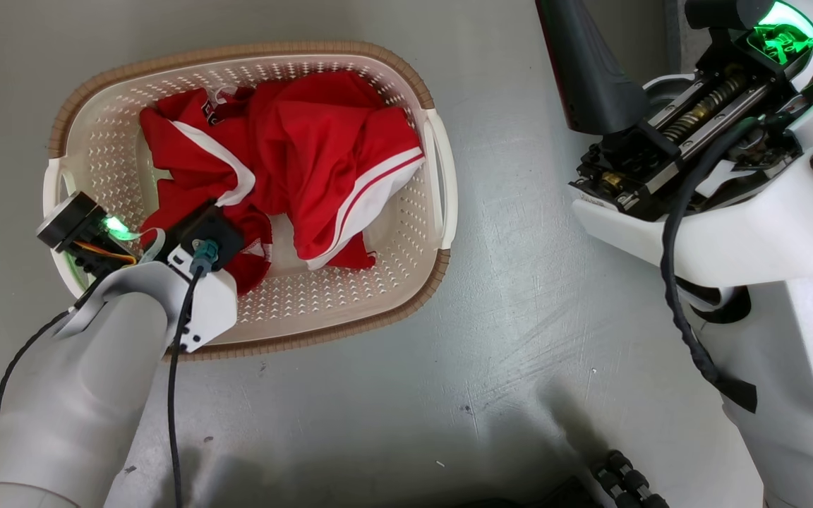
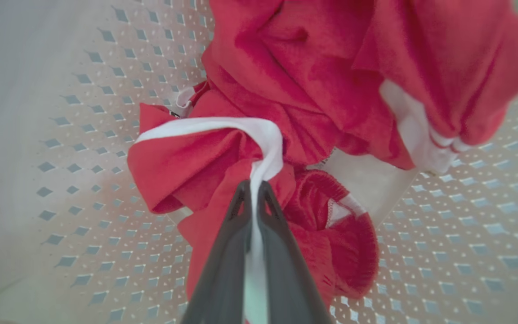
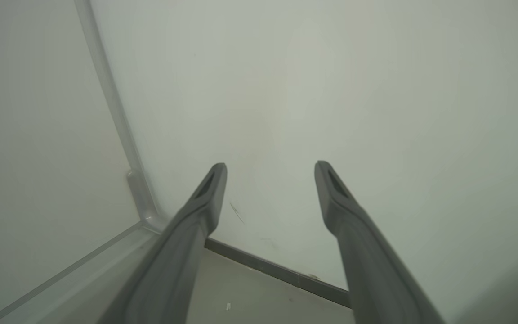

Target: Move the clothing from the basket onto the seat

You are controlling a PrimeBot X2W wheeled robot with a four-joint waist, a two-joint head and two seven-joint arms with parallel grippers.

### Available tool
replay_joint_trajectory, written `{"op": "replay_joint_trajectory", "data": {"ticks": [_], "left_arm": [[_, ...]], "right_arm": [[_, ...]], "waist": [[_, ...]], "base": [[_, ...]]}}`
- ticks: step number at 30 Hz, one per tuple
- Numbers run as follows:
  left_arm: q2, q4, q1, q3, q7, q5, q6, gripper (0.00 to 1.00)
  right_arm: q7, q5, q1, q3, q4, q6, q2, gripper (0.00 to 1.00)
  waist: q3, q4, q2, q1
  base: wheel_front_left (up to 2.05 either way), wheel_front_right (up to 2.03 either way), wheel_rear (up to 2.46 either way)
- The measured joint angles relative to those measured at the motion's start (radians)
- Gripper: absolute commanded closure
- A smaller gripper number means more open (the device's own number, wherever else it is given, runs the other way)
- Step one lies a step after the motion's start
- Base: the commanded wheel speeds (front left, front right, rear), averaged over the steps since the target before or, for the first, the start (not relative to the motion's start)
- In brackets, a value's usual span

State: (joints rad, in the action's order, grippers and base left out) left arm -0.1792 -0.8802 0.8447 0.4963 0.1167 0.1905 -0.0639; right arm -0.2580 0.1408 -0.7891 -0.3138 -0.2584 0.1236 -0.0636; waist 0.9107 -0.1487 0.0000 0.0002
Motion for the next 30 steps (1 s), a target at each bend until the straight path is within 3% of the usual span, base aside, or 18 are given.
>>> {"op": "replay_joint_trajectory", "data": {"ticks": [13, 22, 30], "left_arm": [[0.052, -0.012, 0.005, -0.040, 0.071, -0.069, 0.010, 1.00], [0.083, -0.003, 0.002, -0.091, 0.109, -0.123, 0.053, 1.00], [0.091, 0.035, -0.037, -0.134, 0.130, -0.180, 0.066, 1.00]], "right_arm": [[0.000, 0.001, -0.016, 0.015, 0.022, 0.000, 0.000, 0.00], [0.000, -0.010, -0.016, 0.020, 0.039, 0.000, 0.000, 0.00], [0.000, -0.020, -0.016, 0.015, 0.048, 0.000, -0.001, 0.00]], "waist": [[-0.004, 0.013, 0.0000, 0.0000], [-0.021, 0.027, 0.0000, 0.0000], [-0.048, 0.042, 0.0000, 0.0000]], "base": [[0.00, 0.00, 0.00], [0.00, 0.00, 0.00], [0.00, 0.00, 0.00]]}}
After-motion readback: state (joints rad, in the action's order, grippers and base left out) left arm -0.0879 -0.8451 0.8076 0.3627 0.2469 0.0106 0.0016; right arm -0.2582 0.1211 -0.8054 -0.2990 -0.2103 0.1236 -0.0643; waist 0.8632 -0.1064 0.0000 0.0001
